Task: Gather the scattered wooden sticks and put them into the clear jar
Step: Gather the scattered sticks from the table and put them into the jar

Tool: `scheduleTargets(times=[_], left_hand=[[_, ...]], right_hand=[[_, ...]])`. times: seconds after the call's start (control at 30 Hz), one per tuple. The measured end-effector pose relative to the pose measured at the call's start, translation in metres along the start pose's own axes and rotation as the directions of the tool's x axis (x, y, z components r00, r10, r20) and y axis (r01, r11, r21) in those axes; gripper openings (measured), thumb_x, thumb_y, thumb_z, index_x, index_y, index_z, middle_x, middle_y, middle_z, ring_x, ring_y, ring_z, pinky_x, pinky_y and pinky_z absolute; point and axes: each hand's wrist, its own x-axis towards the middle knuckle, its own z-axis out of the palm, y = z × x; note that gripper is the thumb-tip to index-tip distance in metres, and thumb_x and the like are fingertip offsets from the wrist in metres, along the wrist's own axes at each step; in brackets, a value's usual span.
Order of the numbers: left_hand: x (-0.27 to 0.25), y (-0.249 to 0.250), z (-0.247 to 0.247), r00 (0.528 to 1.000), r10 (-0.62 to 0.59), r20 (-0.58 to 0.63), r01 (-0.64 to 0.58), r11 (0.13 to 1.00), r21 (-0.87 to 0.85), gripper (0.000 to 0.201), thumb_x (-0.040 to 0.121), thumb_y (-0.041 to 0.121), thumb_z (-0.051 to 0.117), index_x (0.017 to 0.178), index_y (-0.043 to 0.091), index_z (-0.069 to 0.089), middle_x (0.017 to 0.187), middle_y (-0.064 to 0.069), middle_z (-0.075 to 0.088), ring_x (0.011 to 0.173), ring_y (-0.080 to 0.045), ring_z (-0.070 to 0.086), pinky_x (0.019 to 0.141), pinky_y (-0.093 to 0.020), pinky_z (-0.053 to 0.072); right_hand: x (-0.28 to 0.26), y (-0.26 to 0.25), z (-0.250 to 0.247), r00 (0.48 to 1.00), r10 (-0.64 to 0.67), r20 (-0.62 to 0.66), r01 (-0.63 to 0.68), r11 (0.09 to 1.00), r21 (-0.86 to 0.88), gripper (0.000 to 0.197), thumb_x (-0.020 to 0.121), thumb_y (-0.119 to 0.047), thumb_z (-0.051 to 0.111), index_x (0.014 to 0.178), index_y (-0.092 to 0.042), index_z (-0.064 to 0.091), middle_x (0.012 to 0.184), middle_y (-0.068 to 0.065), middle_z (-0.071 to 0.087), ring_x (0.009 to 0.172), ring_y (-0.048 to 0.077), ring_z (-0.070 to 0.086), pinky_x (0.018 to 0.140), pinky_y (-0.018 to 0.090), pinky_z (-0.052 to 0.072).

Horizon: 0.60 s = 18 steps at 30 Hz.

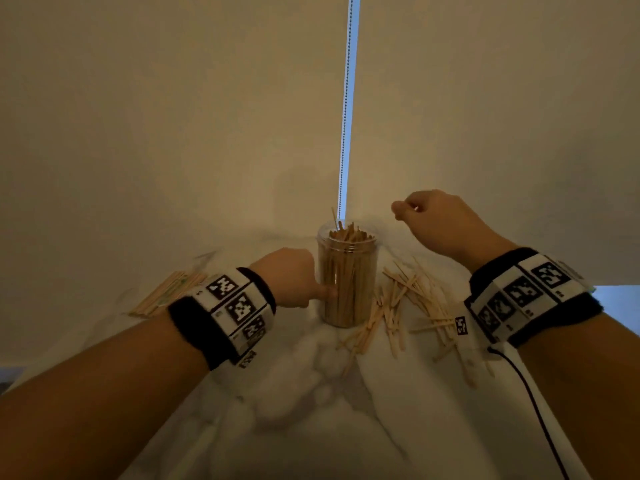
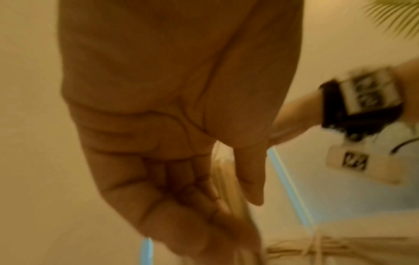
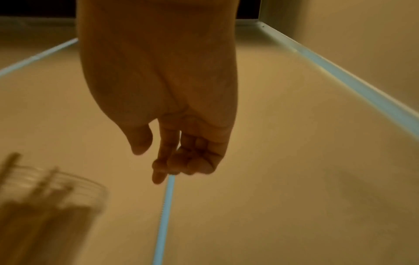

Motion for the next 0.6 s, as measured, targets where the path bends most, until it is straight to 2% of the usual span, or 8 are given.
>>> scheduleTargets(times=[0.1, 0.17, 0.23, 0.33, 0.4, 0.47, 0.53, 0.6], left_hand=[[-0.008, 0.022, 0.009, 0.988, 0.117, 0.098, -0.092, 0.969, -0.231, 0.04, 0.098, 0.039, 0.059, 0.077, 0.008, 0.072, 0.073, -0.002, 0.075, 0.06, -0.014, 0.068, 0.06, -0.022, 0.055], [-0.004, 0.051, 0.021, 0.976, 0.173, 0.134, -0.099, 0.895, -0.434, 0.036, 0.102, 0.032, 0.055, 0.08, 0.008, 0.07, 0.075, -0.004, 0.074, 0.055, -0.011, 0.064, 0.058, -0.02, 0.056], [0.009, 0.081, 0.034, 0.973, 0.207, 0.104, -0.136, 0.873, -0.468, 0.036, 0.103, 0.033, 0.052, 0.085, 0.008, 0.07, 0.078, -0.002, 0.072, 0.058, -0.008, 0.064, 0.058, -0.017, 0.054], [0.042, 0.116, 0.046, 0.981, 0.193, -0.011, -0.183, 0.911, -0.369, 0.035, 0.103, 0.031, 0.049, 0.101, 0.004, 0.071, 0.103, -0.011, 0.072, 0.096, -0.024, 0.067, 0.077, -0.025, 0.049], [0.061, 0.132, 0.05, 0.992, 0.126, -0.027, -0.127, 0.93, -0.346, 0.035, 0.103, 0.026, 0.046, 0.113, 0.001, 0.069, 0.117, -0.016, 0.068, 0.11, -0.032, 0.064, 0.08, -0.029, 0.045], [0.074, 0.139, 0.055, 0.997, 0.069, 0.03, -0.06, 0.972, -0.229, 0.037, 0.104, 0.026, 0.045, 0.122, 0.0, 0.064, 0.126, -0.018, 0.064, 0.117, -0.033, 0.06, 0.086, -0.033, 0.045], [0.085, 0.142, 0.061, 0.99, 0.06, 0.124, -0.052, 0.997, -0.065, 0.04, 0.105, 0.032, 0.044, 0.129, 0.003, 0.058, 0.133, -0.016, 0.058, 0.123, -0.034, 0.055, 0.1, -0.039, 0.044], [0.088, 0.144, 0.064, 0.978, 0.052, 0.202, -0.068, 0.995, 0.075, 0.046, 0.105, 0.038, 0.041, 0.137, 0.007, 0.05, 0.141, -0.016, 0.05, 0.128, -0.038, 0.049, 0.109, -0.048, 0.04]], right_hand=[[0.002, 0.044, 0.002, 0.967, 0.199, 0.16, -0.178, 0.975, -0.137, 0.046, 0.1, -0.047, 0.046, 0.107, -0.008, 0.069, 0.106, 0.01, 0.068, 0.1, 0.029, 0.063, 0.085, 0.036, 0.05], [0.001, 0.069, 0.009, 0.922, 0.305, 0.239, -0.247, 0.938, -0.245, 0.046, 0.1, -0.046, 0.047, 0.099, -0.003, 0.064, 0.101, 0.013, 0.066, 0.093, 0.03, 0.063, 0.081, 0.036, 0.052], [-0.002, 0.087, 0.014, 0.877, 0.389, 0.283, -0.285, 0.893, -0.348, 0.04, 0.101, -0.043, 0.048, 0.092, -0.004, 0.058, 0.1, 0.012, 0.059, 0.087, 0.028, 0.057, 0.075, 0.033, 0.046], [-0.006, 0.107, 0.02, 0.8, 0.477, 0.364, -0.326, 0.855, -0.404, 0.044, 0.102, -0.038, 0.05, 0.125, -0.001, 0.058, 0.124, 0.015, 0.06, 0.093, 0.023, 0.048, 0.082, 0.032, 0.043], [-0.006, 0.114, 0.023, 0.759, 0.508, 0.407, -0.334, 0.841, -0.426, 0.053, 0.102, -0.039, 0.05, 0.137, 0.0, 0.051, 0.14, 0.017, 0.055, 0.103, 0.024, 0.054, 0.097, 0.034, 0.046], [0.001, 0.118, 0.029, 0.74, 0.503, 0.446, -0.31, 0.844, -0.438, 0.056, 0.102, -0.043, 0.049, 0.139, -0.001, 0.05, 0.143, 0.016, 0.053, 0.123, 0.029, 0.056, 0.106, 0.037, 0.044], [0.014, 0.118, 0.036, 0.752, 0.457, 0.474, -0.234, 0.858, -0.456, 0.061, 0.102, -0.049, 0.042, 0.142, -0.003, 0.048, 0.147, 0.014, 0.049, 0.132, 0.029, 0.05, 0.107, 0.038, 0.041], [0.028, 0.116, 0.046, 0.771, 0.407, 0.491, -0.175, 0.875, -0.451, 0.068, 0.103, -0.055, 0.034, 0.15, -0.006, 0.039, 0.156, 0.013, 0.038, 0.141, 0.028, 0.039, 0.114, 0.039, 0.033]])
